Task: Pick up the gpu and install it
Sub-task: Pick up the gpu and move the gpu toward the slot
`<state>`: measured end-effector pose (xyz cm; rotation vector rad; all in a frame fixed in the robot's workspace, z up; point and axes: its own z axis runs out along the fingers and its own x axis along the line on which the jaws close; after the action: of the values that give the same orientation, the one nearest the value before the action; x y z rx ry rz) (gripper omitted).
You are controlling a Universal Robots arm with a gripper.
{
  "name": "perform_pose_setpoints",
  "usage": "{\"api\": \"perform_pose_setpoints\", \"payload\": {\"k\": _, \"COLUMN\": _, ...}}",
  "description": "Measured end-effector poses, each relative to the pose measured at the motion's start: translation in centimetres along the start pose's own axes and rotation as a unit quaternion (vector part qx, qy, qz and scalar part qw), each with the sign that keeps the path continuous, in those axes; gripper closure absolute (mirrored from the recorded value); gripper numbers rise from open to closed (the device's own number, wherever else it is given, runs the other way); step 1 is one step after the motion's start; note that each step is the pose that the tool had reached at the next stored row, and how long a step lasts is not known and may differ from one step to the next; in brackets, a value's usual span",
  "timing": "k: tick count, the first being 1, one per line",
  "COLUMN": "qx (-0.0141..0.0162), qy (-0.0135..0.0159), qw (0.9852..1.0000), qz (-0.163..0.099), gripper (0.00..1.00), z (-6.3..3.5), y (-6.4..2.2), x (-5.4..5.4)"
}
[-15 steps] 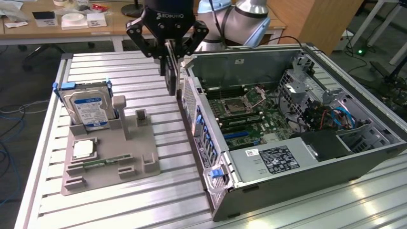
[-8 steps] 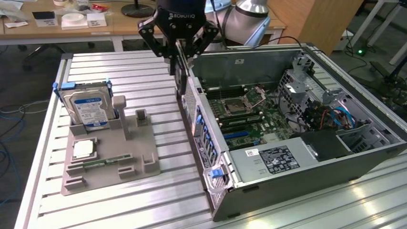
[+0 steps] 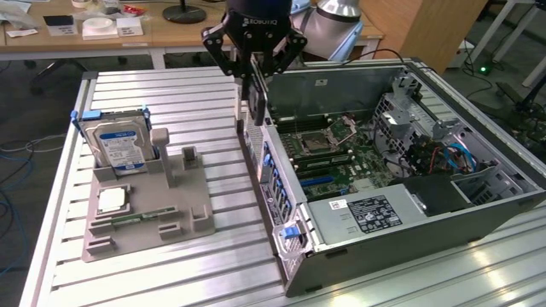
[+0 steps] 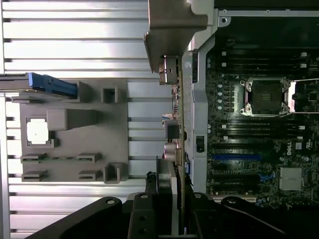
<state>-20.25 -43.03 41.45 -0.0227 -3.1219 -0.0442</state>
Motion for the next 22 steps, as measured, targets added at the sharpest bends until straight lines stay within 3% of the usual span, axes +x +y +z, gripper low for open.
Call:
{"api": "perform_pose_setpoints", "payload": {"k": 13, "qx": 0.0, "qy": 0.0, "qw": 1.0, "qz": 0.0, "gripper": 0.72, "z": 0.07, "y": 0.04, "x": -3.2}}
{"api": "perform_pose_setpoints", "payload": {"k": 22, "qx": 0.0, "qy": 0.0, "qw": 1.0, "qz": 0.0, "gripper": 0.72, "z": 0.15, "y": 0.06, "x": -4.7}}
